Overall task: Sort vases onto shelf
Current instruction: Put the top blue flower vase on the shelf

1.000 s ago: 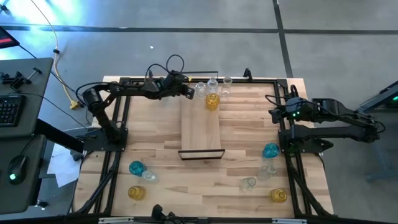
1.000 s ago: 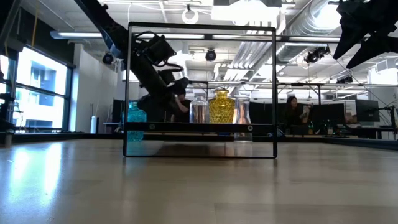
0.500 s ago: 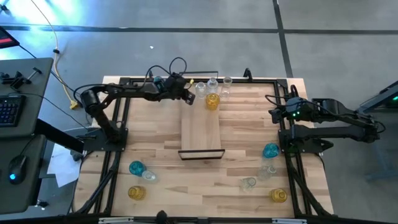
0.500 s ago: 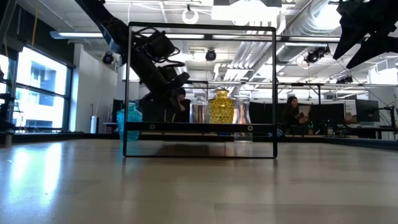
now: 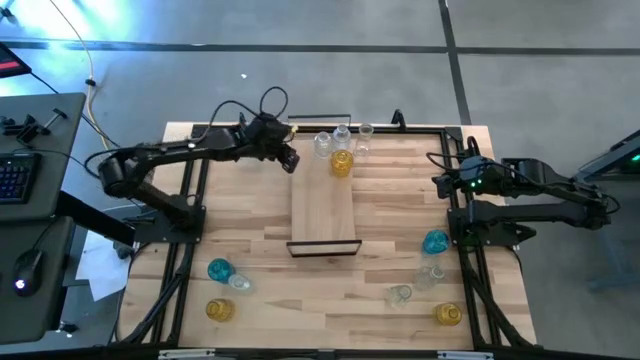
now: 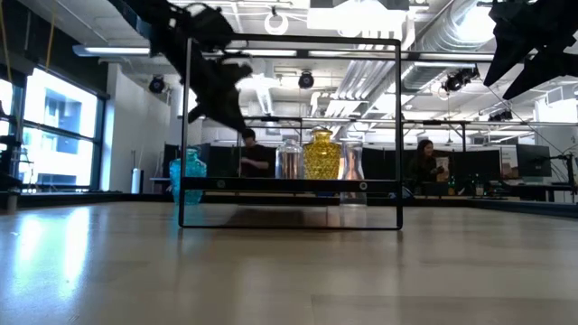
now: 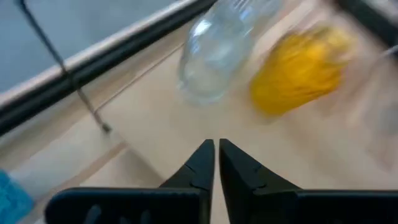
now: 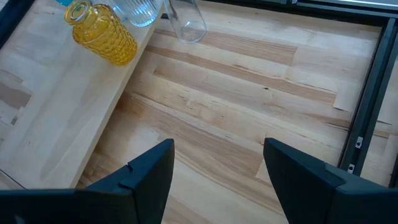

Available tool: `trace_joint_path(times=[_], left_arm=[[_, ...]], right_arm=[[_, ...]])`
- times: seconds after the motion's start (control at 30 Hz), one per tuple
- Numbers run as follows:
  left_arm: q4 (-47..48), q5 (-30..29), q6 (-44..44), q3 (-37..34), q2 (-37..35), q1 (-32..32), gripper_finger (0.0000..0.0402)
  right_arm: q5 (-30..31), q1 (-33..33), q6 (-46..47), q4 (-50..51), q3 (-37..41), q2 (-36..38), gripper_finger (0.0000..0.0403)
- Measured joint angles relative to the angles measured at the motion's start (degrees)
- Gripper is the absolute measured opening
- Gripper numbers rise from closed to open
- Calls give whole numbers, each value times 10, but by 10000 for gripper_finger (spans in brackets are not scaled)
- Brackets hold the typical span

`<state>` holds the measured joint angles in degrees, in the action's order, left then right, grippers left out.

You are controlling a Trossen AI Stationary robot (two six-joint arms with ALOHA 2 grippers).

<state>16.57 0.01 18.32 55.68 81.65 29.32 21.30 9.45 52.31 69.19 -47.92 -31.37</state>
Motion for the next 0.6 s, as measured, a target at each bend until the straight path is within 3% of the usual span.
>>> trace_joint_path(times=[0.17,0.4,0.6], left_arm=[[25,10,-12,0,-60,14,89],[87,-46,-54,0,-119,65,223],[104,-48,-93,0,-122,102,263]], right_arm=[[1,0,-1,0,0,0,243],[1,0,-3,-1,0,0,243],[-1,0,-3,-2,0,0,243]])
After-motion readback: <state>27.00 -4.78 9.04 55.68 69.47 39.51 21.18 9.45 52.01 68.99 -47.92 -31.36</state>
